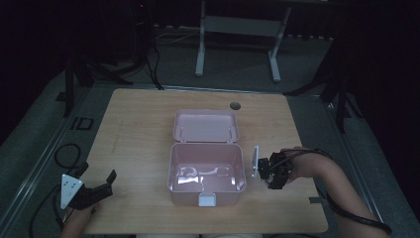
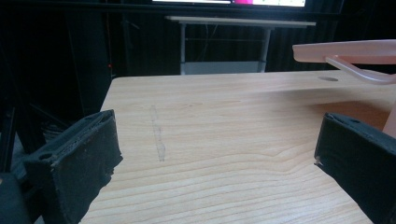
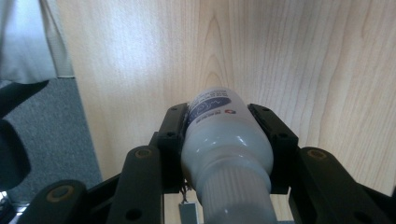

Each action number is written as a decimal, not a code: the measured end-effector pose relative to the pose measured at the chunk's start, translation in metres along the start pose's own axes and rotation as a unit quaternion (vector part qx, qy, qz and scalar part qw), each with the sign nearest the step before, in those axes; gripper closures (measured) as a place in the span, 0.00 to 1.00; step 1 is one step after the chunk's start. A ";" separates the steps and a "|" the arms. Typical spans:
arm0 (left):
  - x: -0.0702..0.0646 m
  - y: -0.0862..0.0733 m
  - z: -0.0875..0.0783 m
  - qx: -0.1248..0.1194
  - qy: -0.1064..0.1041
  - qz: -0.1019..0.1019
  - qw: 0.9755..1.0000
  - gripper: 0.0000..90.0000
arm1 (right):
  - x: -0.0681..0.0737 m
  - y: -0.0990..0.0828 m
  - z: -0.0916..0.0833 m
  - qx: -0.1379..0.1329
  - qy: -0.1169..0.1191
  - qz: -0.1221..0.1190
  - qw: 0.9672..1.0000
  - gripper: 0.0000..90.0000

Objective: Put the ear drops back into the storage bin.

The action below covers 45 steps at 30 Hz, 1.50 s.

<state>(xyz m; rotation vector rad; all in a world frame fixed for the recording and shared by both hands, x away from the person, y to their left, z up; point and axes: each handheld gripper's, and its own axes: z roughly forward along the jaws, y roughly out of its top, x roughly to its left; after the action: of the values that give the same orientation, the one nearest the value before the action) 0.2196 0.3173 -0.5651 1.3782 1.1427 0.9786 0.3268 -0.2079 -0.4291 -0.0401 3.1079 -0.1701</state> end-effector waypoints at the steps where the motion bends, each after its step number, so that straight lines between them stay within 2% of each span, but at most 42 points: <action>1: 0.000 0.000 0.000 0.000 0.000 0.000 1.000 0.00 | 0.000 0.000 -0.003 -0.002 0.001 0.000 1.000 0.66; 2: 0.000 0.000 0.000 0.000 0.000 0.000 1.000 0.00 | 0.000 0.000 -0.003 -0.002 0.001 0.000 1.000 0.66; 3: 0.000 0.000 0.000 0.000 0.000 -0.001 1.000 0.00 | 0.001 0.002 -0.011 -0.004 0.002 0.001 1.000 0.66; 11: 0.000 0.000 0.000 0.000 0.000 -0.001 1.000 0.00 | 0.003 0.008 -0.038 -0.011 -0.003 -0.006 1.000 0.66; 20: 0.000 0.000 0.000 0.000 -0.001 -0.001 1.000 0.00 | 0.004 0.022 -0.059 -0.012 -0.009 -0.015 1.000 0.66; 25: 0.000 0.000 0.000 0.000 -0.001 -0.001 1.000 0.00 | 0.004 0.028 -0.064 -0.012 -0.010 -0.014 1.000 0.66; 35: 0.000 0.000 0.000 0.000 -0.002 -0.001 1.000 0.00 | 0.004 0.050 -0.078 -0.021 -0.015 -0.031 0.999 0.66; 45: 0.000 0.000 0.000 0.000 -0.002 -0.001 1.000 0.00 | 0.000 0.072 -0.077 -0.026 -0.015 -0.046 0.998 0.66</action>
<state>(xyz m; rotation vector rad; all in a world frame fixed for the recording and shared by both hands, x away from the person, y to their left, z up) 0.2196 0.3177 -0.5651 1.3785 1.1402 0.9742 0.3226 -0.1284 -0.3609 -0.1843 3.0811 -0.0886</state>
